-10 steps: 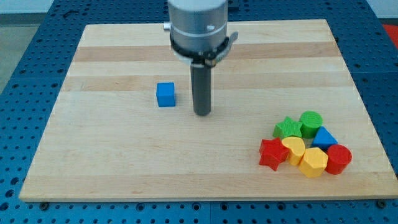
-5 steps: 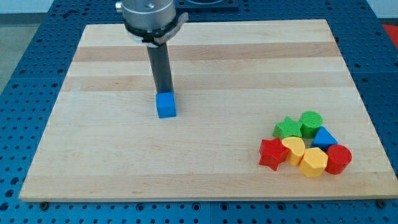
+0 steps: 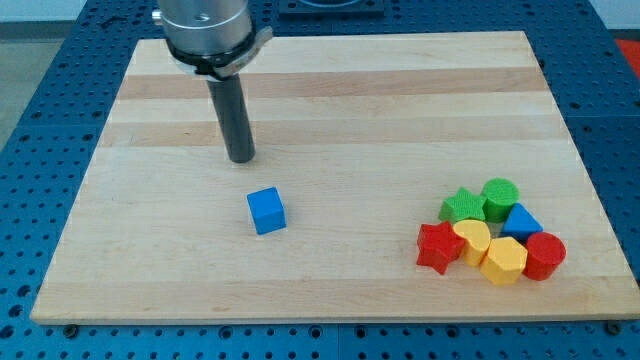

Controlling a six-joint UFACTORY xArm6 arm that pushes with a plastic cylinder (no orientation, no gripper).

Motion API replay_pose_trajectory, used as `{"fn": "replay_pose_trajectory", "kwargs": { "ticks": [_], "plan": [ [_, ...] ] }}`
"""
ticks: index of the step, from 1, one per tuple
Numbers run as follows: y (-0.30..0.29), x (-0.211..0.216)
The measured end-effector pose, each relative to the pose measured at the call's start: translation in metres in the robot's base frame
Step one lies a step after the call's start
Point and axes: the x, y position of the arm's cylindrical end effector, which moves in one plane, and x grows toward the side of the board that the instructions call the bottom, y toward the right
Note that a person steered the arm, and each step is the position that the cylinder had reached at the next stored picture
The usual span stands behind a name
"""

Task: Slide the blue cube closer to the green star

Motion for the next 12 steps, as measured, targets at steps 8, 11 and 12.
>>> {"fn": "replay_pose_trajectory", "kwargs": {
  "ticks": [8,11,12],
  "plan": [
    [0.045,0.064],
    [0.003,0.126],
    [0.018,0.131]
  ]
}}
